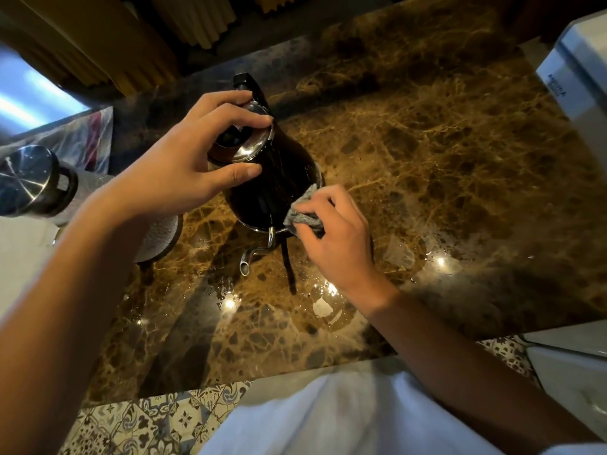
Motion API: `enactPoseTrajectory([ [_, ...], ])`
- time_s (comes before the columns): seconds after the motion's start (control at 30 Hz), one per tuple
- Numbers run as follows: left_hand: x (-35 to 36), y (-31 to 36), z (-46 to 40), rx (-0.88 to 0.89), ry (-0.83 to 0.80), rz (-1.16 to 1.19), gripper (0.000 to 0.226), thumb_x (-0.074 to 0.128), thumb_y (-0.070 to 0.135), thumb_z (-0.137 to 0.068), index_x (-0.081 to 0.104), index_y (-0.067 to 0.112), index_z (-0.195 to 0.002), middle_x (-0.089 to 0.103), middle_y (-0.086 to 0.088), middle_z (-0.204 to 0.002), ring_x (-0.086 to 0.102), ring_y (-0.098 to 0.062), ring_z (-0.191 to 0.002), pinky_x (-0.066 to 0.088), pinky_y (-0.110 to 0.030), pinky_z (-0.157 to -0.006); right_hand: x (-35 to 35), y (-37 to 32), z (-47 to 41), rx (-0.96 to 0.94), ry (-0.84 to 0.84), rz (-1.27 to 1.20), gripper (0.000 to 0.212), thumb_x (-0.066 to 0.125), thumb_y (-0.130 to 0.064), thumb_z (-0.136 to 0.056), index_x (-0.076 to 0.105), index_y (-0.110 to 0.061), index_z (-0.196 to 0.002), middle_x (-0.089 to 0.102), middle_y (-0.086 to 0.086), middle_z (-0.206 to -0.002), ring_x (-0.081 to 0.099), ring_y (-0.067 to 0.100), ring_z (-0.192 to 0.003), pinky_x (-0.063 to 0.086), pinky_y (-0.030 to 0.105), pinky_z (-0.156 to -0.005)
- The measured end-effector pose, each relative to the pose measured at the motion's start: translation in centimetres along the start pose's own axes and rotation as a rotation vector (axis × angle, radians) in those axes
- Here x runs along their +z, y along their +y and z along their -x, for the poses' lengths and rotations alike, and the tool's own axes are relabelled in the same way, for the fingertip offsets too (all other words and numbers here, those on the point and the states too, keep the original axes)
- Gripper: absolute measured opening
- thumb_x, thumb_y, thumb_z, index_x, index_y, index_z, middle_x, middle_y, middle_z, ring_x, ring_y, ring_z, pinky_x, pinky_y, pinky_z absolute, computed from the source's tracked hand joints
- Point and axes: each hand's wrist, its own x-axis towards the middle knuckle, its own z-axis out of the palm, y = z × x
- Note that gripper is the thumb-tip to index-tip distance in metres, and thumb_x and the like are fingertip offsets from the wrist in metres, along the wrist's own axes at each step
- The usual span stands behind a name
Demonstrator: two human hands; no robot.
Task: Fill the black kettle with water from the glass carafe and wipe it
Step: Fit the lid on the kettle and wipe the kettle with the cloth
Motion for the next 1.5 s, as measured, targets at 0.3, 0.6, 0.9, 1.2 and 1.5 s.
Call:
enactPoseTrajectory([
  [0.3, 0.1, 0.0, 0.1, -0.006, -0.007, -0.016, 0.057, 0.066, 0.039, -0.092, 0.050, 0.035, -0.147, 0.027, 0.013, -0.164, 0.031, -0.002, -0.148, 0.042, -0.002, -0.097, -2.2, -0.7, -1.0, 0.086, -0.022, -0.114, 0.020, 0.079, -0.014, -0.089, 0.072, -0.014, -0.107, 0.066, -0.002, -0.110, 0.065, 0.010, -0.099, 0.056, 0.028, -0.082],
  [0.6, 0.0, -0.2, 0.0, -0.023, -0.007, -0.020, 0.059, 0.065, 0.044, -0.092, 0.046, 0.039, -0.148, 0.026, 0.013, -0.165, 0.026, -0.003, -0.151, 0.029, -0.005, -0.109, -3.9, -4.0, -8.2, 0.333, 0.285, -0.477, 0.028, 0.076, -0.001, -0.082, 0.056, -0.013, -0.096, 0.062, 0.005, -0.099, 0.064, 0.020, -0.092, 0.057, 0.040, -0.085],
  [0.9, 0.2, 1.3, 0.2, -0.024, 0.055, -0.241, 0.059, 0.060, 0.060, -0.095, 0.051, 0.032, -0.146, 0.033, -0.002, -0.163, 0.023, -0.022, -0.156, 0.035, -0.048, -0.119, -4.0, -2.3, -7.2, 0.647, 0.220, -0.638, 0.026, 0.082, -0.024, -0.091, 0.066, -0.014, -0.110, 0.069, 0.008, -0.102, 0.069, 0.016, -0.091, 0.060, 0.029, -0.076],
  [1.2, 2.5, 5.4, -0.7, 0.204, 0.226, -0.448, 0.055, 0.060, 0.057, -0.093, 0.068, 0.019, -0.133, 0.050, -0.010, -0.153, 0.031, -0.034, -0.152, 0.028, -0.057, -0.121, -7.0, -5.5, -7.2, 0.636, 0.060, -0.972, 0.018, 0.078, -0.022, -0.090, 0.061, -0.017, -0.091, 0.065, 0.015, -0.095, 0.063, 0.030, -0.089, 0.056, 0.045, -0.079],
  [1.5, 2.3, 5.0, -0.6, 0.252, 0.265, -0.170, 0.020, 0.063, 0.026, -0.103, 0.073, 0.009, -0.106, 0.067, -0.007, -0.118, 0.058, -0.027, -0.121, 0.048, -0.052, -0.097, -8.0, -3.1, -5.6, 0.107, -0.254, -0.454, 0.074, 0.085, -0.044, -0.082, 0.052, -0.024, -0.146, 0.050, -0.013, -0.151, 0.047, 0.008, -0.144, 0.044, 0.028, -0.115],
])
